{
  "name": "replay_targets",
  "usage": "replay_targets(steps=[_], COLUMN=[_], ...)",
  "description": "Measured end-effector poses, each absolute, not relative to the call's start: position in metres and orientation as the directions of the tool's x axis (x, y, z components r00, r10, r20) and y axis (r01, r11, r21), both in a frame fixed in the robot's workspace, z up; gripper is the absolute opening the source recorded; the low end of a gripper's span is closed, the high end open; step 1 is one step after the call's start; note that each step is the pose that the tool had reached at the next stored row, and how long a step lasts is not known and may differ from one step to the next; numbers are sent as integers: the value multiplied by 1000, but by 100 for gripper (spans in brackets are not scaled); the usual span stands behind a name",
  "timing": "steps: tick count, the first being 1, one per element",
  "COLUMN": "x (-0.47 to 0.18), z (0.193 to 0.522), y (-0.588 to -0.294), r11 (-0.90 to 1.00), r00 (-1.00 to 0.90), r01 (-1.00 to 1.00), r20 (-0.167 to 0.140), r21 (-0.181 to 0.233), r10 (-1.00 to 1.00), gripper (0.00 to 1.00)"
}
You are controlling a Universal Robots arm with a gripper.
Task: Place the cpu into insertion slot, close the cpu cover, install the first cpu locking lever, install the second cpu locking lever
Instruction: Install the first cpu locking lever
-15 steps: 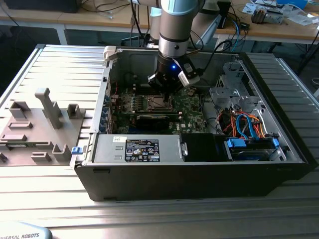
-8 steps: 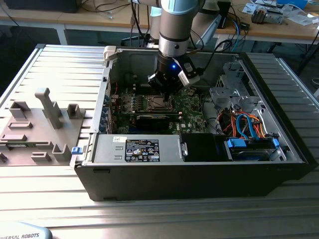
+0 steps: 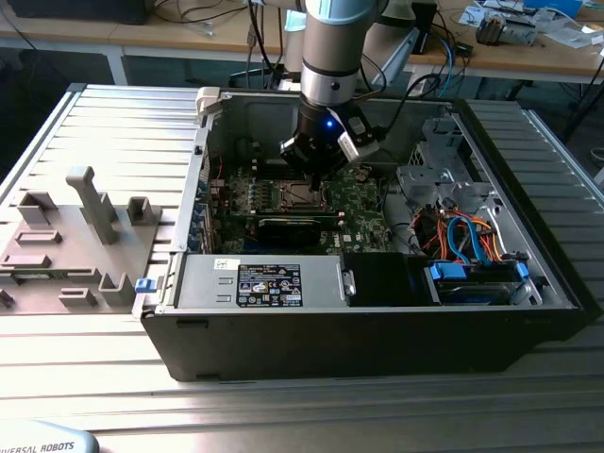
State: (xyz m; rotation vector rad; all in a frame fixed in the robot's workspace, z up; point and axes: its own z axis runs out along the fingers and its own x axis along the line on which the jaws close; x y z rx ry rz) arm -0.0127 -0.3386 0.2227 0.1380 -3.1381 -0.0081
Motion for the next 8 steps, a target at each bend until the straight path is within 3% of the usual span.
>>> replay_targets(steps=[8], x=[-13], z=[227], y=[-339], r11=[996], r00=[-996], r01=[-88], r20=[0], r21=[5], r10=[-88], gripper=[11])
